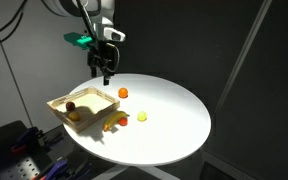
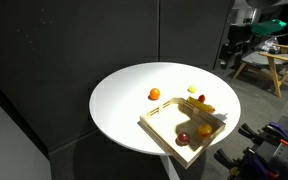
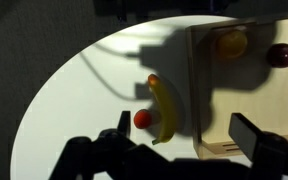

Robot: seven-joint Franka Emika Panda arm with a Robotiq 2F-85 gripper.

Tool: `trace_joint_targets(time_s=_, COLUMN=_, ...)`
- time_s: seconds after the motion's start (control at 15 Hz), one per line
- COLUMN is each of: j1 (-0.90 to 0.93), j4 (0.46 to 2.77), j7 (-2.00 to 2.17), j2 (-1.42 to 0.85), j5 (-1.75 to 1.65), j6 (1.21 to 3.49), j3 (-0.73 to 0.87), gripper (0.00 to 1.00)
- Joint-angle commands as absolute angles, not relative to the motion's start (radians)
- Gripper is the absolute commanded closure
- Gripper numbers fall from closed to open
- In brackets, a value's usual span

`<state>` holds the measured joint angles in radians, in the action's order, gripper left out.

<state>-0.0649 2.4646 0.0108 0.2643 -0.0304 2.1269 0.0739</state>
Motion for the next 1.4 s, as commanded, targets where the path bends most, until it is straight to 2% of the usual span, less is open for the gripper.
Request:
trace_joint_targets(time_s=0.0, j1=-0.077, j4=2.489, j7=0.017, j2=0.331, j5=-0.041, j6=2.100, j3=0.073, gripper=0.00)
trace_joint_targets(time_s=1.33, j1=-0.072, j4=2.485, j7=0.013, j2=0.342, j5=-0.029, j6=2.115, j3=0.071, gripper=0.00)
